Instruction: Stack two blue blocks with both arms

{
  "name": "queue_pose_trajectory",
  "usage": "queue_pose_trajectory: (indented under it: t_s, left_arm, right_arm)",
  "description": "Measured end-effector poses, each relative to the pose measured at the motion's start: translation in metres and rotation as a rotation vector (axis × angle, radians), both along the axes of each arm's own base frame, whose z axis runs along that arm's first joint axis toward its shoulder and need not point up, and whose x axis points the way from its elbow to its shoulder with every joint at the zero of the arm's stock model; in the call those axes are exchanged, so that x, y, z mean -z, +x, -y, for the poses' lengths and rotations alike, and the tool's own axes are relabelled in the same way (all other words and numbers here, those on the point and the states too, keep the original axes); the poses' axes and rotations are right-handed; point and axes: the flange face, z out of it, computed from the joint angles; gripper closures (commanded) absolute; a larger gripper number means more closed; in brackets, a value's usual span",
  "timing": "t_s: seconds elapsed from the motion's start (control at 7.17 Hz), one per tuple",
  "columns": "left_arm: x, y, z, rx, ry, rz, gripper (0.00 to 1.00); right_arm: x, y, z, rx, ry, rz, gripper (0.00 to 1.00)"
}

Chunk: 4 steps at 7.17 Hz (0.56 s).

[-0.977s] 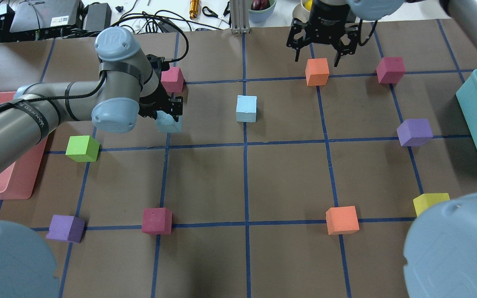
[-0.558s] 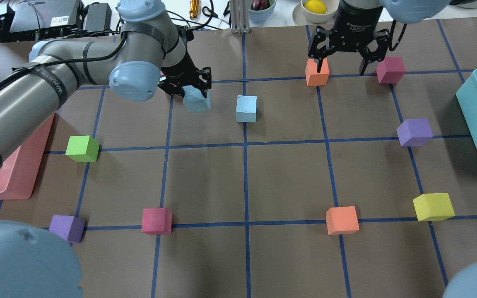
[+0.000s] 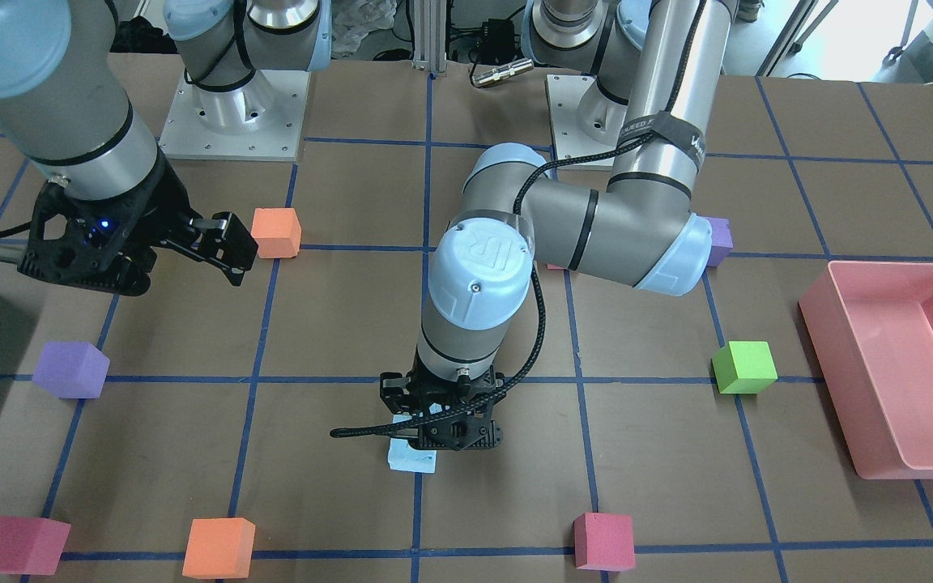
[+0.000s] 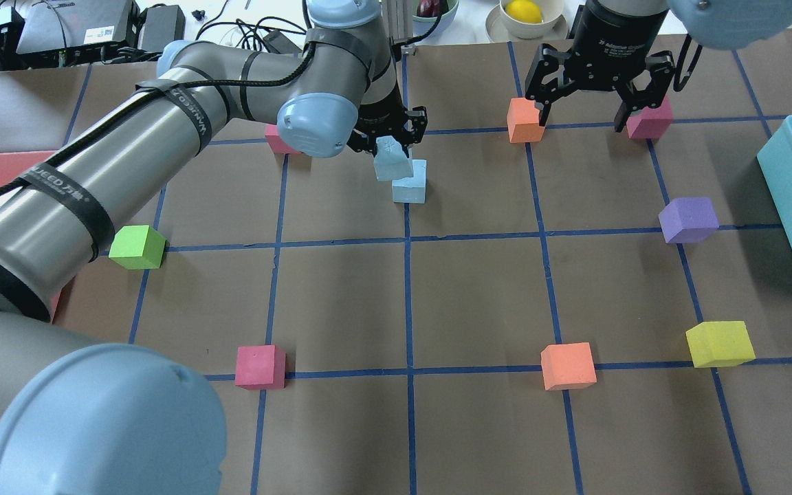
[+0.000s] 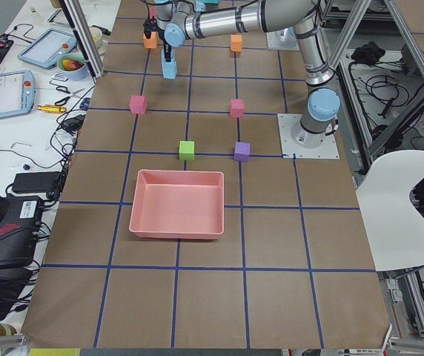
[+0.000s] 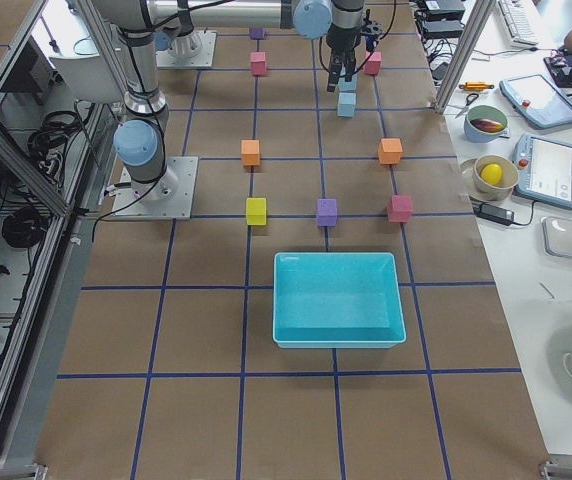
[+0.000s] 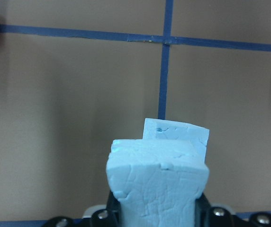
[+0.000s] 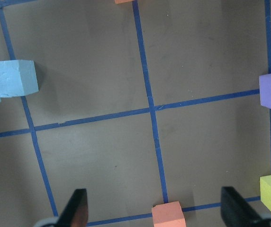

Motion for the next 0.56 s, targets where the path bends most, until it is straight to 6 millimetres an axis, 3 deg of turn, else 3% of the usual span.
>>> queue_pose_trajectory:
  t_s: [0.28,0.56]
  left_arm:
    - [0.006,-0.011,0.006,0.002,-0.002,0.003,1.0]
    - [0.013,-0.015,0.009,0.003,0.002,0.005,1.0]
  right_arm:
    - [-0.002,-0.002,-0.028,-0.076,0.004,0.003,0.0]
    - [-0.006,-0.005,-0.043,-0.14,0.003,0.002,0.0]
